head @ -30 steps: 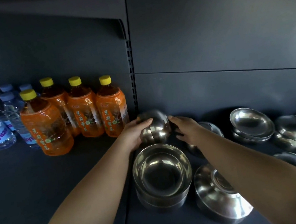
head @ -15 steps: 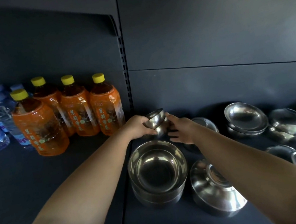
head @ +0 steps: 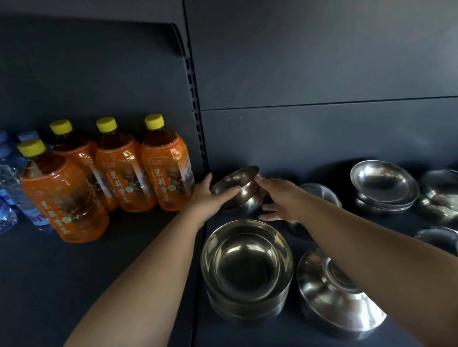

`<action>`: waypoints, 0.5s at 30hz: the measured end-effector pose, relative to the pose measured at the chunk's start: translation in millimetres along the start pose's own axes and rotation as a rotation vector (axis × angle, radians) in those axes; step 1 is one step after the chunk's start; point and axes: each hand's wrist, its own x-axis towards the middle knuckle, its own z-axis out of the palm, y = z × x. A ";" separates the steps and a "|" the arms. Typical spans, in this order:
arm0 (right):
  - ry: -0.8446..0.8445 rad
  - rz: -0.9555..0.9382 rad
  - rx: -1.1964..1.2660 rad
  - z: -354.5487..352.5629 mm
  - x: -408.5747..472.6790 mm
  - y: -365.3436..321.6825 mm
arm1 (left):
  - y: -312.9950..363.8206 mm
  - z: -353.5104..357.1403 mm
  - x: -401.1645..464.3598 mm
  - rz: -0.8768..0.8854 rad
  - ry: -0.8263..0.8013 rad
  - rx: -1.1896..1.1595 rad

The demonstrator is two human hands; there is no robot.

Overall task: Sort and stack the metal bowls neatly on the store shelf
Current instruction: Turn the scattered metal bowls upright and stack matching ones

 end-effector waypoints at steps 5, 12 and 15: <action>0.029 -0.001 0.086 -2.4 0.8 2.4 | -6.6 4.8 -2.2 -0.234 -0.076 -0.471; 0.104 -0.020 0.022 -6.6 2.9 7.7 | 4.4 8.5 0.0 -0.260 -0.077 -0.865; 0.092 -0.009 0.027 -9.6 3.7 12.4 | 6.4 9.8 0.4 -0.243 -0.059 -0.855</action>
